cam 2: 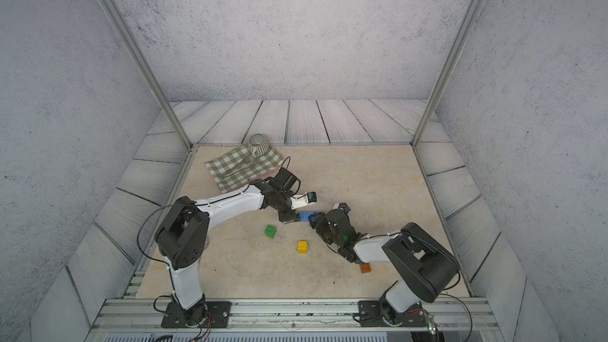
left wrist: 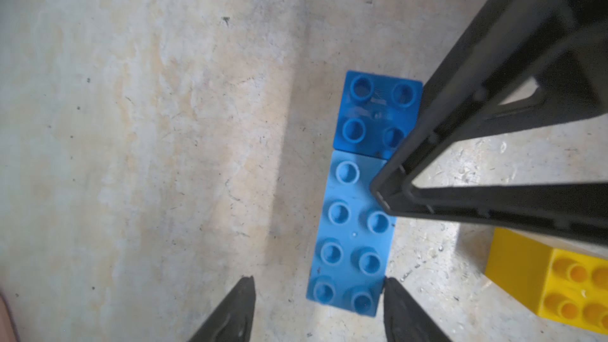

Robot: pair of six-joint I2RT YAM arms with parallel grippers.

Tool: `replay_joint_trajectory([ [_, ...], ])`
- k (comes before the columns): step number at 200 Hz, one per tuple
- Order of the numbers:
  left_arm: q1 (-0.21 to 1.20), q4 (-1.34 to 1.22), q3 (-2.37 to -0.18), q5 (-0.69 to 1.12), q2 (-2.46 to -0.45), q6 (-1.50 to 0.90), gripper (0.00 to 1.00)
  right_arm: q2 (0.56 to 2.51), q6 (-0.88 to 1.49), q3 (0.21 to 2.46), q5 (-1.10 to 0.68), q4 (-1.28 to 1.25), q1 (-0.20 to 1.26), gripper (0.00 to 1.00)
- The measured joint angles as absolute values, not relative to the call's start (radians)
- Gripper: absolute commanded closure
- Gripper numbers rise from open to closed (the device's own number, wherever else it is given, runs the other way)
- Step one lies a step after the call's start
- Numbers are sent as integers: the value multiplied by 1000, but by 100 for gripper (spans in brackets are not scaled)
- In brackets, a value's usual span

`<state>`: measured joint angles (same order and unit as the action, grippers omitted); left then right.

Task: Assemble the number 4 with lego
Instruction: Assemble the lego brick with the lego brick, then pick up the lego brick from the center of the board.

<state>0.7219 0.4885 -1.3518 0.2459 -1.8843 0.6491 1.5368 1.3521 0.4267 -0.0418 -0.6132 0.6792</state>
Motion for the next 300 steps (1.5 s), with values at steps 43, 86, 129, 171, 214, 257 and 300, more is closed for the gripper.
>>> replay_joint_trajectory([
  [43, 722, 486, -1350, 246, -1871, 648, 33, 1520, 1331, 427, -34, -585, 679, 38],
  [86, 722, 481, -1336, 232, -1853, 647, 32, 1514, 1300, 431, -30, -565, 678, 35],
  [129, 722, 474, -1336, 227, -1831, 647, 31, 1497, 1264, 440, -26, -524, 677, 33],
  [171, 722, 466, -1332, 223, -1818, 646, 30, 1471, 1229, 451, -24, -467, 677, 31],
  [214, 722, 461, -1326, 220, -1818, 645, 30, 1443, 1208, 452, -23, -441, 677, 30],
  [257, 720, 459, -1311, 205, -1798, 627, 30, 1383, 1186, 463, -23, -353, 677, 30],
  [300, 715, 452, -1247, 186, -1669, 531, 29, 1157, 1086, 580, -23, 33, 677, 28],
])
